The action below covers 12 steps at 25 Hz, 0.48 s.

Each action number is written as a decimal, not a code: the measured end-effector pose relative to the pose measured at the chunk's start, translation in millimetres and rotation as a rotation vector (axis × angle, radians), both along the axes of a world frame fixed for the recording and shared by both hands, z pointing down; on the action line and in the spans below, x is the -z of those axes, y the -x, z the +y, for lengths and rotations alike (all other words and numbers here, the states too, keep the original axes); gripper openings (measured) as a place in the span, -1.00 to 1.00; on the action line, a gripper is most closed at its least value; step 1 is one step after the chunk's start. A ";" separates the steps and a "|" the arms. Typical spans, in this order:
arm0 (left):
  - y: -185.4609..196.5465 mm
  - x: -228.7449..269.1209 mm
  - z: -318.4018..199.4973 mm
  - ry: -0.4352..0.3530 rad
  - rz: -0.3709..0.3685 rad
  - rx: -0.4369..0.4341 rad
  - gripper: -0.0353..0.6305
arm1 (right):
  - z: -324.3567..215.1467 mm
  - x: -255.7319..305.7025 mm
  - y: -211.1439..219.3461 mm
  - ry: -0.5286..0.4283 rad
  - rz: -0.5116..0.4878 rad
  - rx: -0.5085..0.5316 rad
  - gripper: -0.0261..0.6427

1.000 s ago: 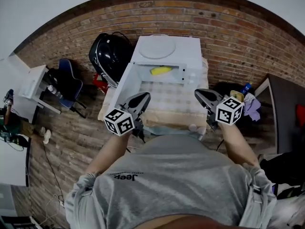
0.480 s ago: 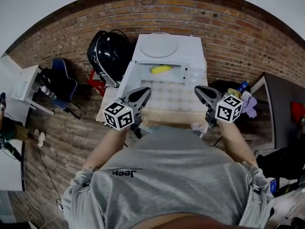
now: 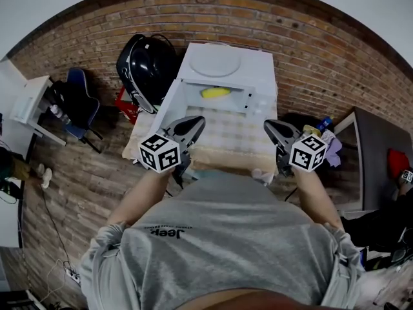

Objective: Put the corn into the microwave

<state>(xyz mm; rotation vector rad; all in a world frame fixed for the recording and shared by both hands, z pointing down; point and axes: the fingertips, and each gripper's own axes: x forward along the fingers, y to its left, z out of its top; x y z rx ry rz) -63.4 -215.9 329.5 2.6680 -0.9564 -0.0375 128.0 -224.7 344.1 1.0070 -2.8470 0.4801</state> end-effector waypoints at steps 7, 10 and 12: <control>-5.5 -0.3 0.7 0.008 0.001 0.004 -0.84 | 0.1 -3.3 -4.4 0.008 0.012 0.015 -0.87; -7.5 -0.3 1.9 0.009 -0.008 -0.002 -0.84 | 1.5 -3.5 -5.3 0.006 0.024 0.022 -0.87; -7.1 0.7 1.9 0.004 -0.012 -0.002 -0.84 | 1.3 -2.4 -6.5 0.001 0.028 0.023 -0.88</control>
